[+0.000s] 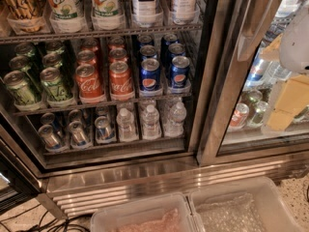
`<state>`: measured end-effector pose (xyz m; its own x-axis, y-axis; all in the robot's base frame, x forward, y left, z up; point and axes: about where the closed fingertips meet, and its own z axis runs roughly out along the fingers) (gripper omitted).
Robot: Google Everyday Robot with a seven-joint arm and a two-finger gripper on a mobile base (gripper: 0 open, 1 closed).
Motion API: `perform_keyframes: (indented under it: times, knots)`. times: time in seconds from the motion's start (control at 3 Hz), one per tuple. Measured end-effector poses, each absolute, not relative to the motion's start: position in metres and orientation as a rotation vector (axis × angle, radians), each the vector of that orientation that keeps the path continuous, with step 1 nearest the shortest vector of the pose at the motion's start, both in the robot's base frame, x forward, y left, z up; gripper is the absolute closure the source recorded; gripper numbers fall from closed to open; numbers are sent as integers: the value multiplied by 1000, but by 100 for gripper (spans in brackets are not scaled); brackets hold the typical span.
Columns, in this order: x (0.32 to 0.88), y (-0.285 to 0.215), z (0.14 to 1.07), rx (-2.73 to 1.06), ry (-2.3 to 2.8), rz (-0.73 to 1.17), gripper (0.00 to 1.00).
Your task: Pick blue plastic bottle from top shelf of fridge
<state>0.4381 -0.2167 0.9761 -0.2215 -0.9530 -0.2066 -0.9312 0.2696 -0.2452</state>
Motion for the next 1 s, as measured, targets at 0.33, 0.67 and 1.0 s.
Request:
perform_keyframes:
  times: [0.33,0.67,1.0]
  knots:
    - [440,-215,978,-1706,2225,-114,0]
    - [452,-220,980,-1593,2222,-29,0]
    - [461,-204,982,-1548,2165,137,0]
